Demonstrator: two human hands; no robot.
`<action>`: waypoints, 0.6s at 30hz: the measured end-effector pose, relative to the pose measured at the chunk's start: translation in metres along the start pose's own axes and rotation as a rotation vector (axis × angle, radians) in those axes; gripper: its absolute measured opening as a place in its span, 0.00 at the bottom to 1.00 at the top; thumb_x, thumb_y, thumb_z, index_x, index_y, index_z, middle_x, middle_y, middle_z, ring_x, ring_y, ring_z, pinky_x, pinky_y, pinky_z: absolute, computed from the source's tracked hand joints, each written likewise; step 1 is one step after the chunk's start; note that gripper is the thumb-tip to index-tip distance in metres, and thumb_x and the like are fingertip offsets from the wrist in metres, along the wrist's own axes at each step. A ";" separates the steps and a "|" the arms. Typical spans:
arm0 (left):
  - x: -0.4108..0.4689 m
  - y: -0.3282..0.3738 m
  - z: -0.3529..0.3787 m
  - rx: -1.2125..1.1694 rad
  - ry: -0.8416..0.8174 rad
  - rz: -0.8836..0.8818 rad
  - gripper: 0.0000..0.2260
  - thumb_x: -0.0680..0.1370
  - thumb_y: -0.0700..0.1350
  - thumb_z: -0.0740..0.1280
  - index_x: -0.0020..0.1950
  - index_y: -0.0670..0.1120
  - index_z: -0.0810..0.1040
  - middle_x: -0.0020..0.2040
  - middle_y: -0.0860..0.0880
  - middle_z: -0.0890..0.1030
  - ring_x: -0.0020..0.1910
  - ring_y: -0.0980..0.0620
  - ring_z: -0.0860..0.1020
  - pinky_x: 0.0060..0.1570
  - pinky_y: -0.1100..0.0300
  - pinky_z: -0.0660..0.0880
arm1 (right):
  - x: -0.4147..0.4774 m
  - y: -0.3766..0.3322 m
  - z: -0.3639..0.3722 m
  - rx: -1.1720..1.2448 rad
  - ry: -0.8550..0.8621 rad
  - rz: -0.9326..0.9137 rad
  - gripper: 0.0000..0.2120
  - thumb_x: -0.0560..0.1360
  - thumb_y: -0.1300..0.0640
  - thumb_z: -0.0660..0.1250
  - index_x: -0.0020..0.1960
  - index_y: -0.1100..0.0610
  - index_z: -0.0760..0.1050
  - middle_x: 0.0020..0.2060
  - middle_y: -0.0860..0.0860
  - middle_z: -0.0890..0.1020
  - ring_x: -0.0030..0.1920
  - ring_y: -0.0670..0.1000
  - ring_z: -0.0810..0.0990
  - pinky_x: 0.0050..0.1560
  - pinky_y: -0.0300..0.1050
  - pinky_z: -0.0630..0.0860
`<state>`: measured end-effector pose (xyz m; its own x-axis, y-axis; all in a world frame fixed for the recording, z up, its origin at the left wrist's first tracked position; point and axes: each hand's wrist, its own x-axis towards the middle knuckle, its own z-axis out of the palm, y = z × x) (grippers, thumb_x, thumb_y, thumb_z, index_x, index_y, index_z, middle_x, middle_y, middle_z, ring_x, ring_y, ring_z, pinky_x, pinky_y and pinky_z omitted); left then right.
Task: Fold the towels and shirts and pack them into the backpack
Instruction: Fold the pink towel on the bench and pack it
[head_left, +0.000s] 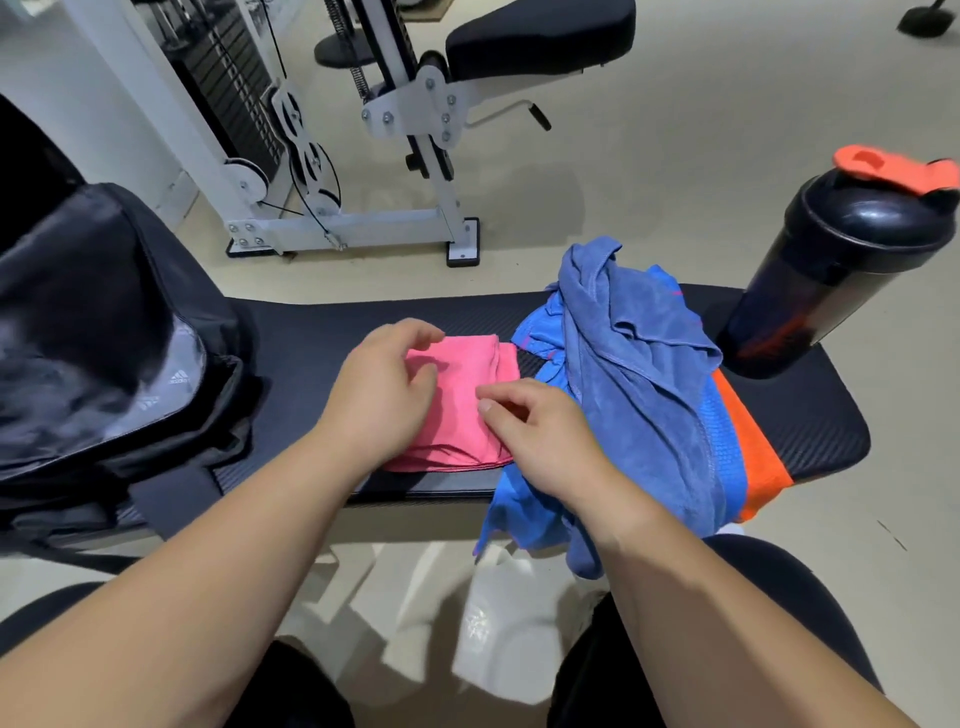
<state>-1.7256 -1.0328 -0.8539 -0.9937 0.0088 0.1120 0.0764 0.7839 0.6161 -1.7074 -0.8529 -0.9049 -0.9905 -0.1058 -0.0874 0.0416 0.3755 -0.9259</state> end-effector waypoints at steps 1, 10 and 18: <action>0.001 -0.009 0.000 0.076 0.009 0.052 0.15 0.78 0.46 0.66 0.64 0.51 0.78 0.61 0.51 0.79 0.56 0.50 0.77 0.61 0.54 0.73 | 0.000 0.000 -0.001 0.014 0.045 0.008 0.09 0.76 0.53 0.72 0.55 0.52 0.84 0.42 0.48 0.83 0.42 0.44 0.80 0.48 0.37 0.75; -0.017 -0.027 0.051 0.616 -0.391 0.107 0.39 0.76 0.71 0.42 0.82 0.52 0.42 0.83 0.49 0.39 0.81 0.44 0.38 0.75 0.34 0.42 | 0.000 0.002 -0.009 -0.383 0.124 -0.088 0.16 0.69 0.58 0.75 0.57 0.54 0.82 0.51 0.49 0.80 0.47 0.50 0.79 0.55 0.39 0.72; -0.017 -0.035 0.050 0.642 -0.391 0.174 0.44 0.73 0.74 0.37 0.82 0.49 0.41 0.82 0.48 0.39 0.81 0.44 0.37 0.76 0.36 0.41 | 0.008 -0.012 -0.002 -0.696 0.158 -0.301 0.17 0.77 0.50 0.68 0.64 0.52 0.79 0.67 0.52 0.74 0.71 0.57 0.68 0.70 0.58 0.66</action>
<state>-1.7160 -1.0291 -0.9161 -0.9376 0.2902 -0.1917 0.2902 0.9565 0.0287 -1.7156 -0.8564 -0.8942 -0.9551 -0.1826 0.2332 -0.2728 0.8489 -0.4527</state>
